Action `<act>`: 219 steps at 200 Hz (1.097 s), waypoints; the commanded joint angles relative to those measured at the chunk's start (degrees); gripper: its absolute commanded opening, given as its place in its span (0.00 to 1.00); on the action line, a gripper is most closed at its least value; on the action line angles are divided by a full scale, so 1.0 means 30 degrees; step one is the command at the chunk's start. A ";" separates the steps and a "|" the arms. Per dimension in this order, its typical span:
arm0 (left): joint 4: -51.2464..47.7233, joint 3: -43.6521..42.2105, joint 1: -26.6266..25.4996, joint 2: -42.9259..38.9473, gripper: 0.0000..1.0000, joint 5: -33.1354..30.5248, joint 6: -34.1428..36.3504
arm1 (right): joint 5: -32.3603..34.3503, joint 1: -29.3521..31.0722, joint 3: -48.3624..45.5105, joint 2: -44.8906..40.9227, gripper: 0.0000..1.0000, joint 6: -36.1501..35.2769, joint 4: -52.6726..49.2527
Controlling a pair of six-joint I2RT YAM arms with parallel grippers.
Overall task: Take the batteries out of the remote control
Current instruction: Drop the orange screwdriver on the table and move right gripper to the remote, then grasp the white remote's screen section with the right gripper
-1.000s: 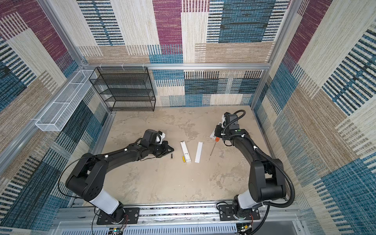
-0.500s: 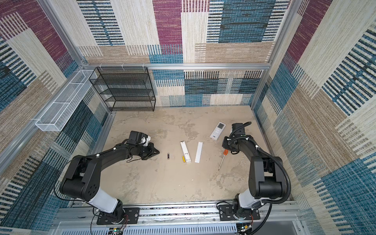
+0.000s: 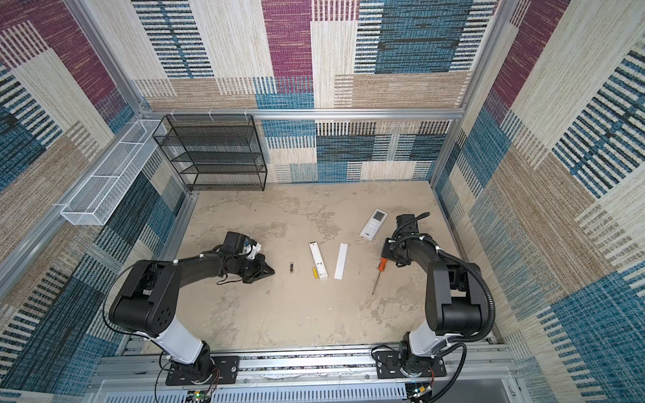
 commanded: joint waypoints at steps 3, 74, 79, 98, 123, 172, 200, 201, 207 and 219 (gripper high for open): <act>0.0661 -0.0114 0.0017 0.0017 0.07 0.0431 0.0169 | 0.0370 0.0014 -0.0046 0.0114 0.49 0.0282 0.0651; 0.0488 0.0073 0.0017 -0.0164 0.07 0.0382 0.0097 | 0.0115 0.0014 0.0313 -0.0363 0.55 0.0050 0.0822; 0.0411 0.0106 0.0032 -0.0195 0.07 0.0375 0.0125 | 0.0104 0.0011 0.0399 -0.0425 0.56 0.0048 0.0826; 0.0067 0.0300 0.0028 -0.0611 0.07 0.0235 0.0205 | 0.0198 0.0014 0.1187 -0.0507 0.61 0.0018 0.0641; -0.0595 0.0546 -0.0009 -0.1394 0.07 -0.0119 0.0332 | 0.0436 0.0010 0.2622 -0.0260 0.65 0.0060 0.0446; -0.1674 0.1935 -0.1482 -0.2256 0.07 -0.1656 0.0450 | -0.0427 0.0043 0.4774 0.1927 0.70 0.0713 0.0701; -0.3209 0.4207 -0.3153 -0.1399 0.09 -0.2565 0.1042 | -0.0558 0.0292 0.5907 0.3319 0.75 0.1202 0.0768; -0.3225 0.4268 -0.3194 -0.1338 0.09 -0.2576 0.1052 | -0.0571 0.0299 0.5949 0.3378 0.75 0.1226 0.0768; -0.3234 0.4567 -0.3409 -0.1107 0.09 -0.2561 0.1016 | -0.0511 0.0450 0.6229 0.3671 0.75 0.1241 0.0742; -0.3270 0.5144 -0.3672 -0.0566 0.10 -0.2558 0.0975 | -0.0152 0.0762 0.6914 0.4392 0.76 0.1278 0.0506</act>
